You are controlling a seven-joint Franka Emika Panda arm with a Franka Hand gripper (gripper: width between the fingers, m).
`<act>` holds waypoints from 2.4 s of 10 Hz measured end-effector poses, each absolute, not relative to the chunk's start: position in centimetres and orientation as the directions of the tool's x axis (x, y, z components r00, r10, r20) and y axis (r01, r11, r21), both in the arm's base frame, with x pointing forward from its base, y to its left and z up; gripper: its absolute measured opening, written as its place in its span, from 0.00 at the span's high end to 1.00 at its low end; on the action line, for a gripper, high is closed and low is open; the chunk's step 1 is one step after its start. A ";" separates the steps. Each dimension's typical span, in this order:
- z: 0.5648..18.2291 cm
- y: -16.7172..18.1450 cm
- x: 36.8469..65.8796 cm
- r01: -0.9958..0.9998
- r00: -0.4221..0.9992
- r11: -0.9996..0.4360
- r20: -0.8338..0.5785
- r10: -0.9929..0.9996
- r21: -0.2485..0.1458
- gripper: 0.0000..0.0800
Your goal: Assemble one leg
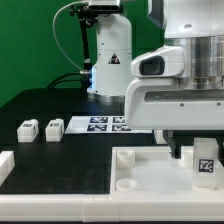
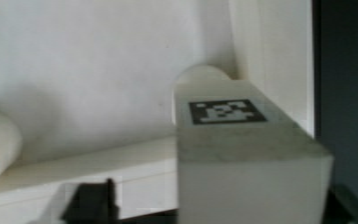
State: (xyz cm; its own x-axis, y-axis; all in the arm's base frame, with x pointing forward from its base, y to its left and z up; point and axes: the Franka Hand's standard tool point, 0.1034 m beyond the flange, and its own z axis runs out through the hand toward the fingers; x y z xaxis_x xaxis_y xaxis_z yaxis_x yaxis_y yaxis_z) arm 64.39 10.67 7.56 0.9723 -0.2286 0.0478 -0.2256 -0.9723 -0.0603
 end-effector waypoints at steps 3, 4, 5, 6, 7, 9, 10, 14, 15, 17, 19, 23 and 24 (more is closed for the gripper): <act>7.4 10.8 64.4 -0.535 0.843 -0.841 0.023 -0.538 -0.072 0.63; 7.2 10.9 64.5 -0.654 0.755 -0.754 0.007 -0.656 -0.064 0.63; 7.3 11.0 64.5 -0.754 0.656 -0.654 -0.010 -0.755 -0.049 0.63; 7.3 11.0 64.3 -0.874 0.485 -0.484 -0.021 -0.874 -0.034 0.63; 7.2 11.1 64.1 -0.960 0.280 -0.279 -0.023 -0.960 -0.022 0.63; 7.2 11.5 63.9 -0.988 -0.146 0.147 -0.020 -0.989 -0.037 0.63; 7.2 11.5 63.7 -0.958 -0.280 0.281 -0.026 -0.960 -0.052 0.63; 7.1 11.8 63.5 -0.988 -0.140 0.141 -0.014 -0.990 -0.057 0.37; 7.2 11.9 63.7 -0.997 -0.035 0.035 -0.007 -0.999 -0.073 0.37; 7.3 11.8 63.7 -0.969 0.237 -0.237 0.013 -0.971 -0.073 0.20; 7.2 11.8 63.7 -0.913 0.402 -0.403 0.027 -0.915 -0.069 0.19; 7.5 12.0 64.4 -0.511 0.852 -0.858 0.102 -0.513 -0.050 0.19; 7.8 11.2 64.9 -0.361 0.923 -0.932 0.125 -0.363 -0.038 0.19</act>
Offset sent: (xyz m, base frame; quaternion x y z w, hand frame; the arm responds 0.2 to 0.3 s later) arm 0.0243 0.0060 -0.0046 -0.0201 0.0160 0.3242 0.9456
